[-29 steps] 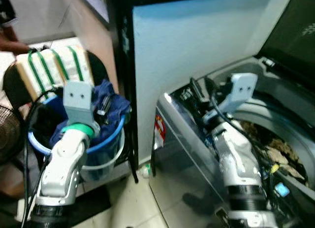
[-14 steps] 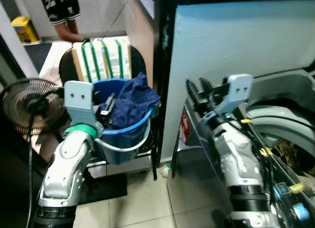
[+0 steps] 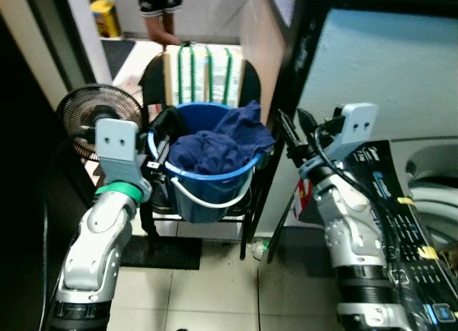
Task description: Clothes washing
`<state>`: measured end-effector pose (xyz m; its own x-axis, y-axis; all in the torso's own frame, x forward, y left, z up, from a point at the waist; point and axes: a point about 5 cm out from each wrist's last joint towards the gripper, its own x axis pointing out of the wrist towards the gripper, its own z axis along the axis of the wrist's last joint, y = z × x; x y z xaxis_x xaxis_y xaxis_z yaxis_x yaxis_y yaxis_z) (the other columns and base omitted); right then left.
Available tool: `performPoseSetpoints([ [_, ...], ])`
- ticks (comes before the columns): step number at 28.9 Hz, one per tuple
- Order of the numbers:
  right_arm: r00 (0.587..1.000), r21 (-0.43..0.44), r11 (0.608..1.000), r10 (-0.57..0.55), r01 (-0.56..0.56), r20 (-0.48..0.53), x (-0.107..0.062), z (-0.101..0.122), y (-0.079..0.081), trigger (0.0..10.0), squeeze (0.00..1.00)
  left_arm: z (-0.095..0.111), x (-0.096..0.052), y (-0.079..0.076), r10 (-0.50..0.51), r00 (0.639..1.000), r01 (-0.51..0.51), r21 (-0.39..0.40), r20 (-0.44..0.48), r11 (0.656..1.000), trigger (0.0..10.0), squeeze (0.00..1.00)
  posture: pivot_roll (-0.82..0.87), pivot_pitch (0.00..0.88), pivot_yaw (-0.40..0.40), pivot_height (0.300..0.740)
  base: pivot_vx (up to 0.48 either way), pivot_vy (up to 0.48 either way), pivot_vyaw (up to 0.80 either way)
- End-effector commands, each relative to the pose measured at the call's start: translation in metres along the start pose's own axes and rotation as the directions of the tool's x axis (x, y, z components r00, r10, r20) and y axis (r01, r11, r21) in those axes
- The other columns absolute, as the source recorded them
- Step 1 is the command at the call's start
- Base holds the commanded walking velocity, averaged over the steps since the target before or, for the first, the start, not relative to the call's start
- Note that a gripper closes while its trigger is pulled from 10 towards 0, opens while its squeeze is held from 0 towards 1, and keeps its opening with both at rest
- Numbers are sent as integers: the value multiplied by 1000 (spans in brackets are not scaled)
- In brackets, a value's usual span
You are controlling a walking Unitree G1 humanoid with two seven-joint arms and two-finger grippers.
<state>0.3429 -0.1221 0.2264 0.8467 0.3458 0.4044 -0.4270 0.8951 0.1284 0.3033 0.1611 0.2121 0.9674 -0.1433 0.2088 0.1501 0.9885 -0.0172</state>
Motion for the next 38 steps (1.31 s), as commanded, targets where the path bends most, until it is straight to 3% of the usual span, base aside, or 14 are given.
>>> performPoseSetpoints([
  [1,1000,20,1000,-9,9,0,-3,0,-2,10000,0,-1,-2,-1,-7,1000,7,-2,3,1000,10000,0,46,18,-12,740,0,480,0],
  [16,1000,34,999,3,-3,-8,-5,-1,2,10000,0,-2,-4,-3,-12,1000,12,-22,9,1000,10000,0,37,24,-17,740,0,480,0],
  [21,1000,46,999,7,-7,-11,-7,-2,5,10000,0,7,-11,-15,-117,991,122,-73,61,990,10000,0,39,27,-15,740,0,-288,0],
  [24,1000,49,999,12,-12,-11,-7,-3,7,10000,0,7,-10,-15,-107,992,111,-65,62,992,10000,0,38,28,-13,740,0,-480,0],
  [29,1000,51,999,17,-16,-11,-8,-3,10,10000,0,6,-9,-11,-64,995,74,-143,77,987,10000,0,35,29,-14,740,0,-192,0],
  [38,999,57,998,31,-29,-22,-8,-4,12,10000,0,10,-12,-9,-59,994,69,-114,89,991,10000,0,45,36,-20,740,0,0,0],
])
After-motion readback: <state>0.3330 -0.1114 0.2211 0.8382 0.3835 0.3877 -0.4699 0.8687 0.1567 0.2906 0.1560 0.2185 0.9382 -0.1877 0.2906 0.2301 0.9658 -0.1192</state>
